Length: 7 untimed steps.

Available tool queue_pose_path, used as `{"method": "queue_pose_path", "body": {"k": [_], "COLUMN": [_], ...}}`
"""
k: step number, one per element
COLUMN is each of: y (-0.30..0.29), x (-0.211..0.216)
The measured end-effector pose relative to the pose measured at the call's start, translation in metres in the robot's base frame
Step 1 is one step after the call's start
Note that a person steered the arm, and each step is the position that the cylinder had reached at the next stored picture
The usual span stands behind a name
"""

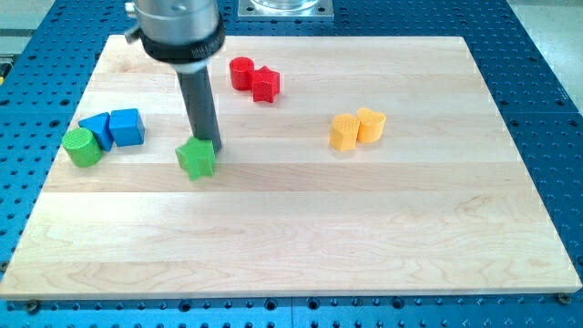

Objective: Separate the green blocks from each other

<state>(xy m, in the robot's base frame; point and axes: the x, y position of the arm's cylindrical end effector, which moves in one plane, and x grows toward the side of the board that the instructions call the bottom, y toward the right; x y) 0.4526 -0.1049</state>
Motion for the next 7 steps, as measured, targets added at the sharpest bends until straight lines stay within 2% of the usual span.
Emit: {"method": "queue_pose_path", "body": {"k": [1, 2, 3, 4, 6, 7], "y": [-0.014, 0.019, 0.057, 0.007, -0.092, -0.083], "x": [0.098, 0.092, 0.111, 0.134, 0.112, 0.083]}}
